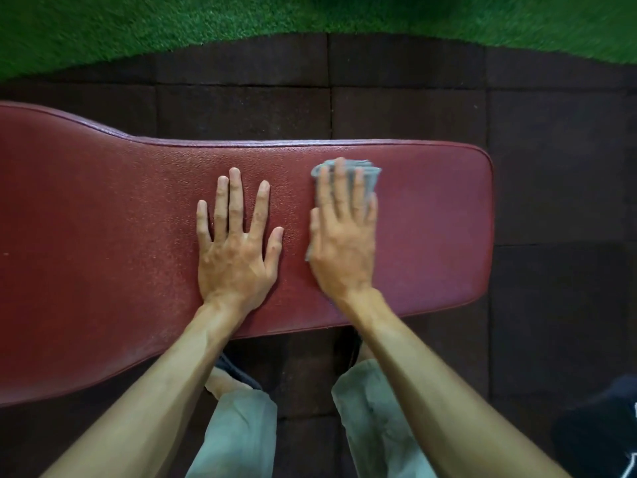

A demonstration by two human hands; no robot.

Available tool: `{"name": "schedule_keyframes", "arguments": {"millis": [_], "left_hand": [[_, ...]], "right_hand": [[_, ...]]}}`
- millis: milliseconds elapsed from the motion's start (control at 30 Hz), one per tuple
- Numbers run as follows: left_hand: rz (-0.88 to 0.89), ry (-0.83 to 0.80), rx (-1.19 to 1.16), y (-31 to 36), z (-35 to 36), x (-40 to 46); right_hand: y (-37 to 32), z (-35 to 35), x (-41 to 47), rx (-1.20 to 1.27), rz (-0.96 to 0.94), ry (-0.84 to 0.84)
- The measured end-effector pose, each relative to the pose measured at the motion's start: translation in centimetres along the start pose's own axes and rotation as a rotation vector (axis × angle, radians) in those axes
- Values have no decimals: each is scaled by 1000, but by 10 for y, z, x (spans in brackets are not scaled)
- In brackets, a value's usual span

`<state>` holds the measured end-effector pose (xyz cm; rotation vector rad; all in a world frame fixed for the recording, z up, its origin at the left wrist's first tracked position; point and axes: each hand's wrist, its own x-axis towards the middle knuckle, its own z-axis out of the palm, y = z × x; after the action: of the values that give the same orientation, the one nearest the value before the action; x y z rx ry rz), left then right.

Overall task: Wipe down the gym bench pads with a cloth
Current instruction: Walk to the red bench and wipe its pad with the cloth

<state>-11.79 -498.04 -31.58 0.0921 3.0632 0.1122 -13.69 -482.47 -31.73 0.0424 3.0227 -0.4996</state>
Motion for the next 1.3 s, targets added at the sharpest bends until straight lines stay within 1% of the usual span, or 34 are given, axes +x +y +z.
{"name": "schedule_keyframes", "arguments": {"millis": [67, 133, 167, 200, 267, 333, 367, 400, 467, 533, 633, 700, 767, 800, 867, 933, 967, 1033, 1067, 1100, 1167, 1233, 1300], "left_hand": [[12, 9, -11, -2, -1, -2], [41, 14, -68, -7, -3, -4], [43, 12, -113, -9, -6, -4], [33, 12, -161, -9, -9, -6], [7, 33, -235, 5, -20, -12], [43, 60, -247, 42, -27, -23], [76, 56, -238, 64, -25, -29], [96, 43, -224, 85, -20, -33], [61, 18, -184, 115, -7, -33], [16, 2, -131, 121, 5, -17], [29, 15, -74, 91, 8, 25], [-57, 10, -30, 46, -3, 49], [-124, 6, 5, -2, -13, 44], [-122, 6, 0, -15, -17, 28], [-75, -31, -6, -5, -15, -22], [57, -83, -4, 29, -6, -61], [128, -92, -7, 41, -2, -62], [241, -75, -43, 45, -1, -26], [250, -69, -55, 36, -5, 0], [200, -61, -55, 20, -10, 24], [11, -32, -35, -23, -20, 50], [-84, -15, -25, -56, -27, 32], [-148, 0, -28, -58, -28, -13]], "right_hand": [[-15, 1, -31, 75, -118, -84], [-11, -6, -57, 214, -183, -172], [-4, -10, -62, 286, -183, -187], [5, -16, -61, 346, -154, -167], [27, -23, -51, 394, -30, -89], [53, -28, -38, 362, 77, -46], [66, -29, -32, 325, 93, -49], [78, -29, -27, 278, 87, -65], [93, -24, -22, 164, 35, -108], [98, -17, -20, 69, -6, -133], [95, -10, -22, 16, 5, -104], [94, -9, -24, 20, 13, -96], [94, -10, -23, 29, 18, -93], [92, -10, -23, 35, 27, -90], [81, -7, -25, 33, 28, -83], [65, -3, -31, 8, -20, -76], [59, 0, -33, -1, -35, -69], [54, 2, -34, -1, -24, -65], [54, 2, -35, -2, -15, -66], [55, 2, -35, -5, -13, -68], [55, 2, -36, 0, -8, -79], [47, 0, -36, 43, 31, -85], [32, 0, -37, 79, 77, -90]]}}
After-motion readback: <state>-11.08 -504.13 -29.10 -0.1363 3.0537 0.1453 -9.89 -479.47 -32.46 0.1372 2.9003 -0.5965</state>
